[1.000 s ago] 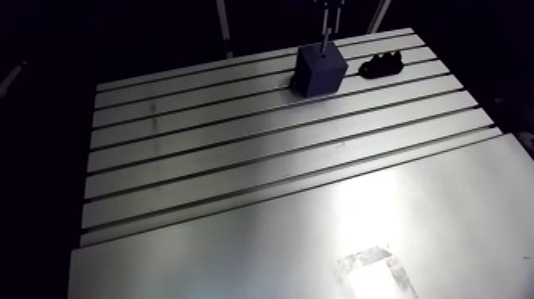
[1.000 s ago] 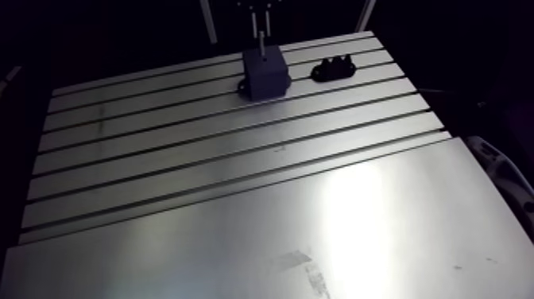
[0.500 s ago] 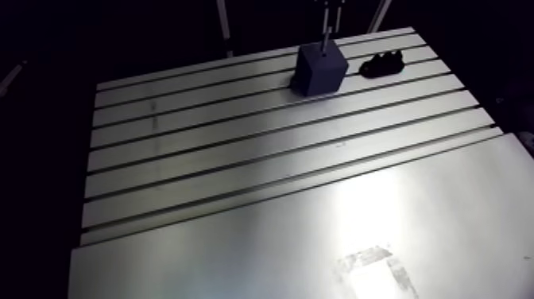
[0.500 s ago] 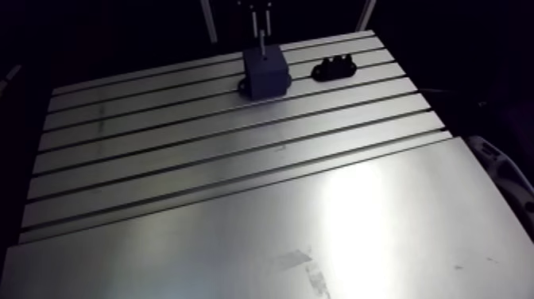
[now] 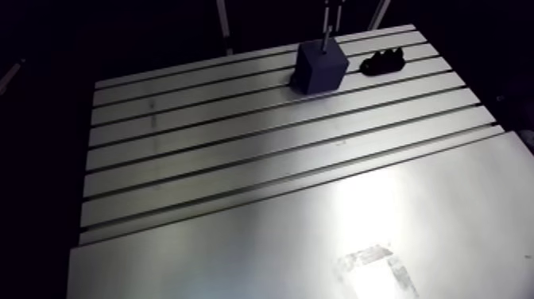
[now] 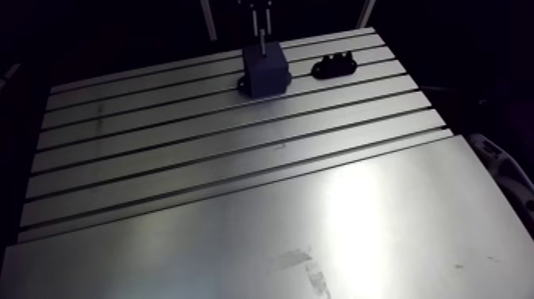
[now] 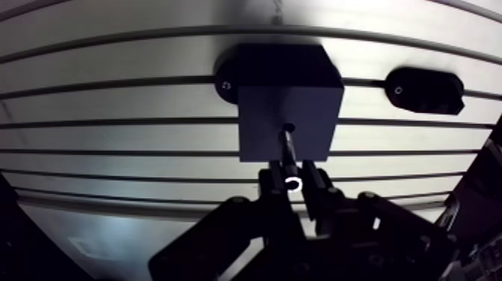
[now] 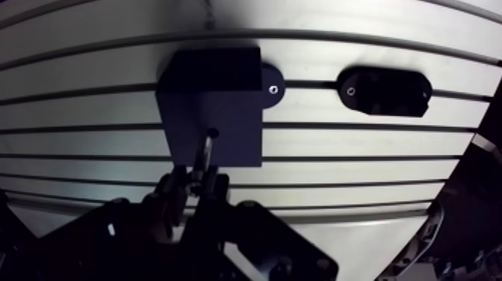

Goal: Pick up the M10 bolt and insert it into the hole until fully seated.

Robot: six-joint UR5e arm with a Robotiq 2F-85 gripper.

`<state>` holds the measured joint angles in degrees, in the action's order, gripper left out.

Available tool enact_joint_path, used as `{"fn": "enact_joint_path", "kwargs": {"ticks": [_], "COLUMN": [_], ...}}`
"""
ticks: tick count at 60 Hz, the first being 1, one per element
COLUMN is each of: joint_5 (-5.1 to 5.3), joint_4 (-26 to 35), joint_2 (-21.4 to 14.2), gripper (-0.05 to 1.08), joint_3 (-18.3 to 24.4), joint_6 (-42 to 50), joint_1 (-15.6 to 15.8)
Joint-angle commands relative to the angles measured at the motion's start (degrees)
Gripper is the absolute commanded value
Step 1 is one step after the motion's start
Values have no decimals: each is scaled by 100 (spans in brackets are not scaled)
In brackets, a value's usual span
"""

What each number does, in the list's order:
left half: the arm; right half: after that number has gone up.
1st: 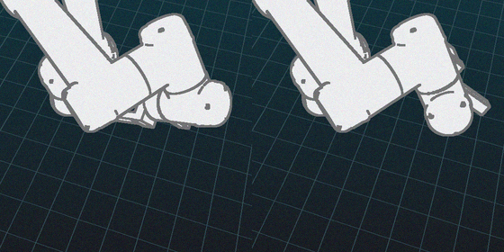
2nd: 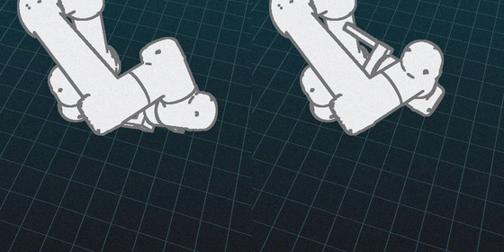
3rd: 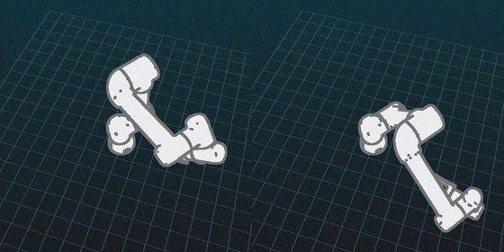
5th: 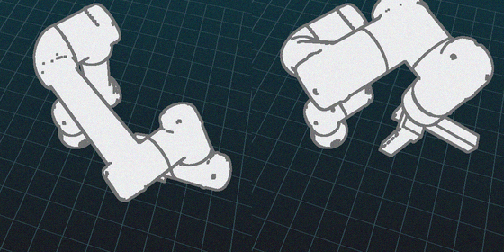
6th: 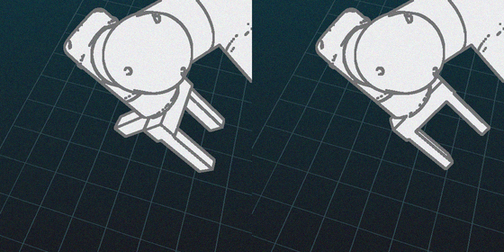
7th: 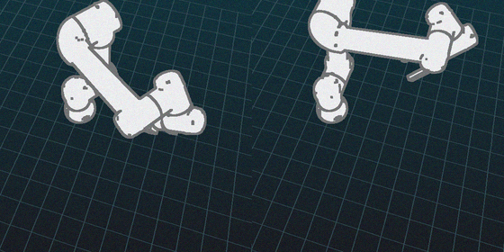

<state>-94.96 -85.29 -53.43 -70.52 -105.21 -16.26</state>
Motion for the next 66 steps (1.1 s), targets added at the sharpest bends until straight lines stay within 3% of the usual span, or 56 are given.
{"fn": "enact_joint_path", "kwargs": {"ticks": [1,14,24,66], "joint_5": [0,0,-69,-62], "joint_4": [0,0,0,0], "joint_2": [5,5,5,5], "gripper": [108,108,108,108], "joint_3": [0,8,-8,-36], "joint_6": [-3,-11,-13,-4], "joint_1": [-1,-8,-26,-18]}}
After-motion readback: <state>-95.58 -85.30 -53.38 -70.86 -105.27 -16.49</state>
